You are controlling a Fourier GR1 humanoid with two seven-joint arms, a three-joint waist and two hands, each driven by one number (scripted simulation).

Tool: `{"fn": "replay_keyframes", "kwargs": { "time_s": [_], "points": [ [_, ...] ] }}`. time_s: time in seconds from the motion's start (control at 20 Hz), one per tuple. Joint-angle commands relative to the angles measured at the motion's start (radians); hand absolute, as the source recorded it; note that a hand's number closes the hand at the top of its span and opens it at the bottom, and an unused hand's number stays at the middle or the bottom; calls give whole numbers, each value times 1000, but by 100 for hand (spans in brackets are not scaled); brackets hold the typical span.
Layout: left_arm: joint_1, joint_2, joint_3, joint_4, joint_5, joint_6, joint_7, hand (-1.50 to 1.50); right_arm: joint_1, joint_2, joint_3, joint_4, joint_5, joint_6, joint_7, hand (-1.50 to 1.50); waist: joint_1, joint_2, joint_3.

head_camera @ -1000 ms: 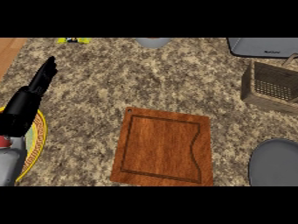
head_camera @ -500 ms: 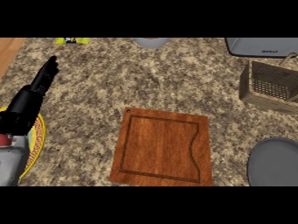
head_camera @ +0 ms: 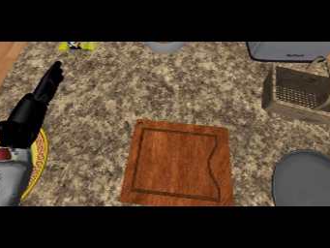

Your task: Pick the sweet potato from the cutting board and place it in the basket

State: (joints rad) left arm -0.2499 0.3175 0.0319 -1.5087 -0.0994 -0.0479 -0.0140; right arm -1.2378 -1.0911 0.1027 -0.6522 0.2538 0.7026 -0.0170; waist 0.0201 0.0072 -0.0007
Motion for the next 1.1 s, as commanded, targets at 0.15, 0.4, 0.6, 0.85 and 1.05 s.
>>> {"fn": "replay_keyframes", "kwargs": {
  "time_s": [0.15, 0.4, 0.6, 0.85, 1.05],
  "points": [
    [32, -9, -17, -25, -10, -16, -6, 0, 12, -8, 108, 4, 189, -38, -146, 150, 14, 3, 1],
    [80, 0, 15, -66, 1, -19, -13, 0, -41, 11, 39, 105, 154, 95, -150, -150, 10, -3, 0],
    [22, 12, 35, -5, 14, -48, -28, 0, -62, 69, 2, 145, 149, 96, -144, -150, 3, -1, 0],
    [14, -7, 20, -22, -10, -21, 8, 0, -84, 67, -158, 258, 32, 31, -104, -150, -2, -2, 1],
    [37, -30, 2, -25, -16, -14, -5, 0, -144, 53, -296, 365, -60, -109, 23, -150, 6, 2, 1]
  ]
}}
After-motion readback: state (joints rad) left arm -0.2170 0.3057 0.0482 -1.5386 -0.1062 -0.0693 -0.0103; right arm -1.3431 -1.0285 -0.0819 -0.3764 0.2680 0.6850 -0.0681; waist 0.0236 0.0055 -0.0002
